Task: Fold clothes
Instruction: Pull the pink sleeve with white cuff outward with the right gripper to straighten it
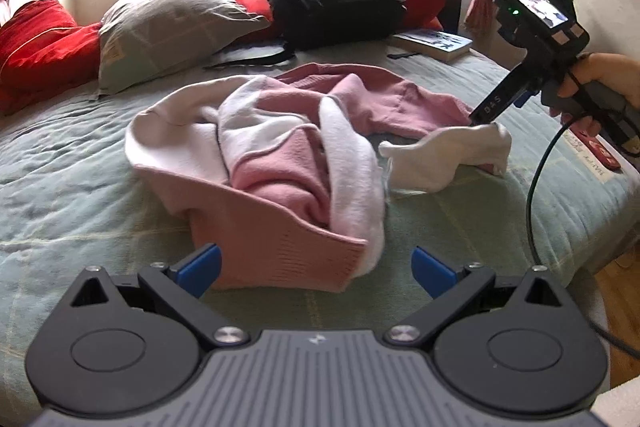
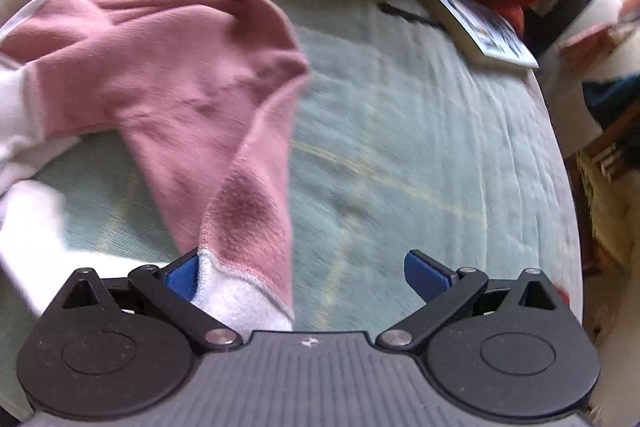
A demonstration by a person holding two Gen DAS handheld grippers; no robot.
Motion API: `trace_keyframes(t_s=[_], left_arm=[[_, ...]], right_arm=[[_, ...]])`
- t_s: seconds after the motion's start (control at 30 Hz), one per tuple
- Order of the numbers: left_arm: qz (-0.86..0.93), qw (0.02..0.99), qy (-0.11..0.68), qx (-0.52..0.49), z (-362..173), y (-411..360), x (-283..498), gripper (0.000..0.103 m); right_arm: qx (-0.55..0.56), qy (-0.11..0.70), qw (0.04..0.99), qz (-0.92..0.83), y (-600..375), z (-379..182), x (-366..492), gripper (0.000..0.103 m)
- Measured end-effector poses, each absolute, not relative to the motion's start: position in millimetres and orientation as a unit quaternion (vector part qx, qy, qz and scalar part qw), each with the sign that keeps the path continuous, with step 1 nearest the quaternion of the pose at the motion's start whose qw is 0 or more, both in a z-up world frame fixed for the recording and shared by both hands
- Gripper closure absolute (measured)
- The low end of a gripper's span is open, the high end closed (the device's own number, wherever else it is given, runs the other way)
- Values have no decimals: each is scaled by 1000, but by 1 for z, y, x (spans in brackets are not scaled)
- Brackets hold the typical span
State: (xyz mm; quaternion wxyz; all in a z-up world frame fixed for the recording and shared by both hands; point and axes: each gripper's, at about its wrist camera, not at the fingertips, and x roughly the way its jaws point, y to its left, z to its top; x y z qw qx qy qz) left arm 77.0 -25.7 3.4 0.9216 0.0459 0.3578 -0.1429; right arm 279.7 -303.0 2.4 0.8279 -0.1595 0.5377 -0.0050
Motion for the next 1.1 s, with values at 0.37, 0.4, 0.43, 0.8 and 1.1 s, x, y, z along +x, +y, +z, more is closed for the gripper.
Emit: trace_keyframes(t_s=[0.37,0.4,0.43,0.8,1.1], left_arm=[[-152,911,380,44,-6,-38,77,2],[-151,911,382,45,-7,-39,78,2],[-151,910,383,47,-7,-40,78,2],[-154,904,395,58,-13,-54,83,2],[-150,900,405,62,-19,-57,91,2]], right_arm=[[-148,546,823,-45,-346,-17,292,0],[-148,545,824,-49,-349,-18,292,0],[-148,544,824,-54,-352,-20,293,0],[-147,532,829,-94,-383,-31,305,0],[-160,512,835,-126,-401,-29,317,0]])
